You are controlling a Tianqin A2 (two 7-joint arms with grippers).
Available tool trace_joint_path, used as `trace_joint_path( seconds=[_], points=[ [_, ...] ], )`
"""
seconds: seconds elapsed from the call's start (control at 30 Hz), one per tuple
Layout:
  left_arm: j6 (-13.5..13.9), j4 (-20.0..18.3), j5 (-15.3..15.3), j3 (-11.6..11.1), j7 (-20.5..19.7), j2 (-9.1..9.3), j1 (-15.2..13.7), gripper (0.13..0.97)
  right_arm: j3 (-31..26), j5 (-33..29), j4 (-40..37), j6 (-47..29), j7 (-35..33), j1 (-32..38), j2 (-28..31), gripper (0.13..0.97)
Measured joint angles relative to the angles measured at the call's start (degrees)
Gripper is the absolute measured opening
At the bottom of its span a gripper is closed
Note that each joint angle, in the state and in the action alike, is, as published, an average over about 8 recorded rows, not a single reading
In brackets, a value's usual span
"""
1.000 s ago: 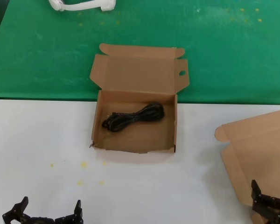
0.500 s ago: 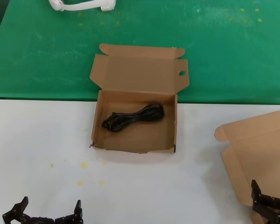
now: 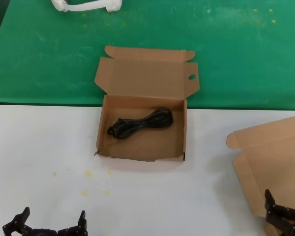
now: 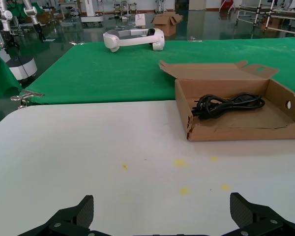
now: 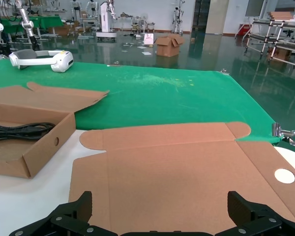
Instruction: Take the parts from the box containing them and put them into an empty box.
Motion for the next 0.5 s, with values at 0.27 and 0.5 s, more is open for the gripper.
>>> trace_joint_path(
  seconds=[0.27,0.5],
  points=[
    [0.0,0.0,0.0,0.0,0.0,0.00,0.0,0.966,0.0,0.0,0.0,0.0,0.0,0.0,0.0,0.966],
    [0.0,0.0,0.0,0.0,0.0,0.00,0.0,0.966,0.0,0.0,0.0,0.0,0.0,0.0,0.0,0.966]
  ],
)
